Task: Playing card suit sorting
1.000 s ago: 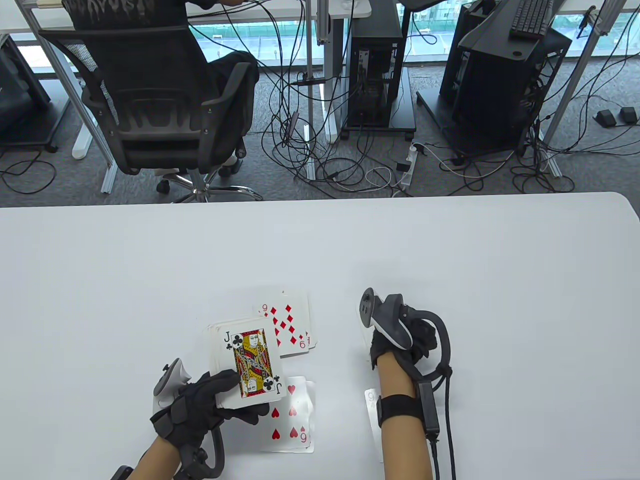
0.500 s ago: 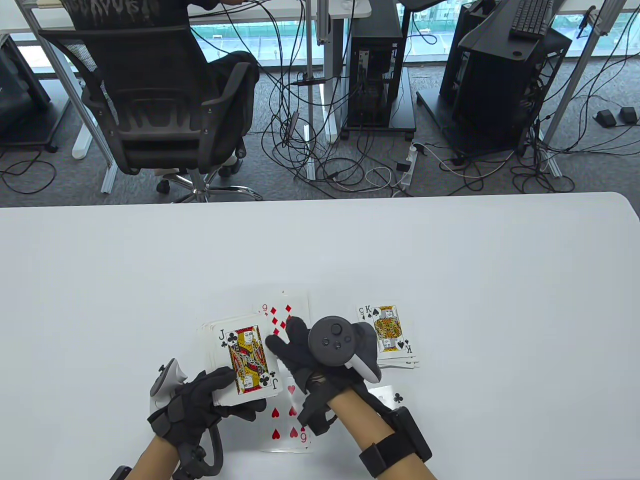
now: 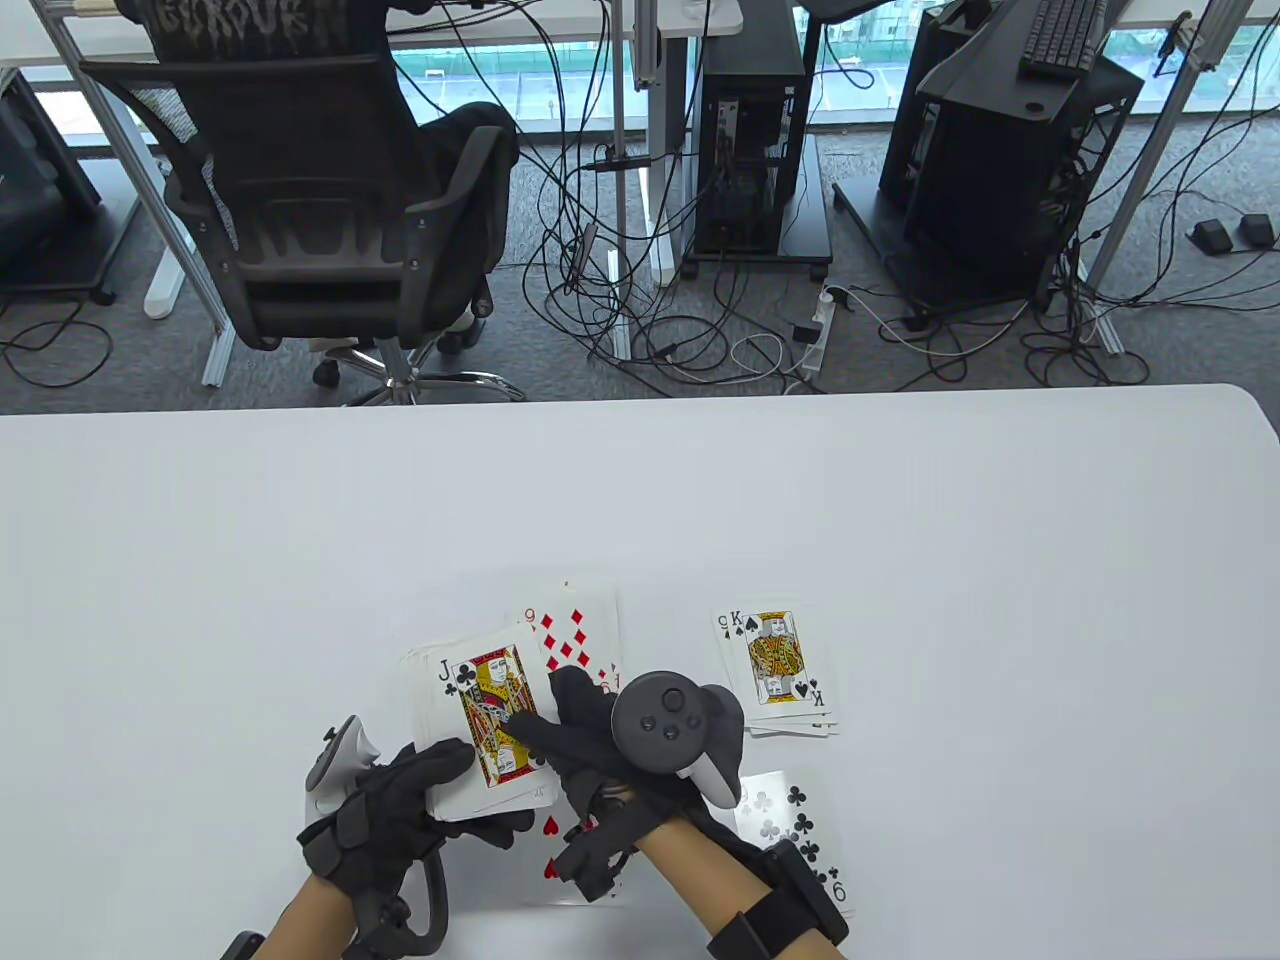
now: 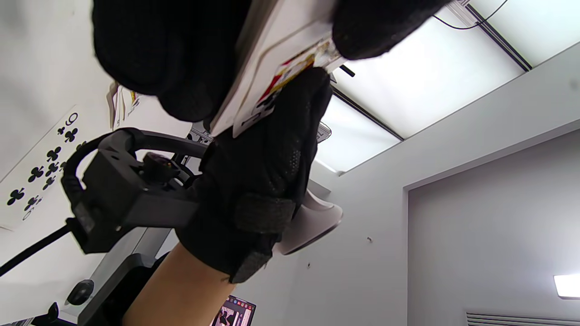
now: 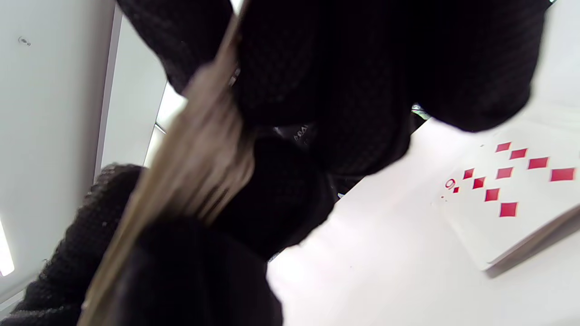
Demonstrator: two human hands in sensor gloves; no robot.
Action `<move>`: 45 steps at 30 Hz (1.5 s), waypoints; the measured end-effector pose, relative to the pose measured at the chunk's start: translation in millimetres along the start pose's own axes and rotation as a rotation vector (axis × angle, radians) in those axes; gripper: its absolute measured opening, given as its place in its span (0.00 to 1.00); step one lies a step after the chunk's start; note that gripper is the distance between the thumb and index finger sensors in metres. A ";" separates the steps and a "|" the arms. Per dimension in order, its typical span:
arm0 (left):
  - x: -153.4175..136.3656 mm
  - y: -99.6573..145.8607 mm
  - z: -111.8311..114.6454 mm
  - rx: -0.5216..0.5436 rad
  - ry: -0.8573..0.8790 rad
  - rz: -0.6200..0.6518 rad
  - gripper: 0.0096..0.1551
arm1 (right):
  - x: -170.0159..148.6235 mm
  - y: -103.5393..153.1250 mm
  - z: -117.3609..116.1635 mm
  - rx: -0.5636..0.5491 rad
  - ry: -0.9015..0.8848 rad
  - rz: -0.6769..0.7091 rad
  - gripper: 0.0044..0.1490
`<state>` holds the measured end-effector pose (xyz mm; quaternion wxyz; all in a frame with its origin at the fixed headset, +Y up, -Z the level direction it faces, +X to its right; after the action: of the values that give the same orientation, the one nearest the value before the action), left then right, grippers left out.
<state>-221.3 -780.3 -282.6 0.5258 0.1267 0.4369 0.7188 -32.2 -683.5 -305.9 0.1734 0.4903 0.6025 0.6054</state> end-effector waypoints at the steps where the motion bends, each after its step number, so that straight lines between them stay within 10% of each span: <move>1: -0.1 -0.1 0.1 -0.001 -0.001 -0.001 0.30 | -1.1 1.0 1.3 -0.002 -0.008 -0.007 0.28; 17: -2.9 -1.0 -0.1 0.002 0.008 -0.006 0.30 | -49.3 45.0 91.8 -0.153 0.087 -0.217 0.26; 22: -3.3 -0.5 -0.5 0.010 0.006 -0.010 0.30 | -84.5 72.4 111.2 -0.021 0.230 -0.437 0.26; 35: -3.9 0.3 0.6 0.025 0.016 -0.017 0.30 | -135.5 113.8 86.9 0.384 0.706 -0.769 0.30; 45: -3.5 0.8 0.2 0.031 0.016 -0.019 0.30 | -138.0 112.2 66.0 0.515 1.002 -0.736 0.32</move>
<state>-220.2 -783.3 -280.9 0.5270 0.1250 0.4534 0.7078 126.9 -781.0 -271.7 -0.0546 -0.0617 0.8633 0.4979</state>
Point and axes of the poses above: the tracker on the back of each hand, its own x axis roughly to the thumb side, its own y axis roughly from the fingertips to the wrist, z = x × y, the point moved 3 cm from there along -y, roughly from the wrist to the fingertips, and after that the axes turned 2 degrees about x, right-handed, at the moved point
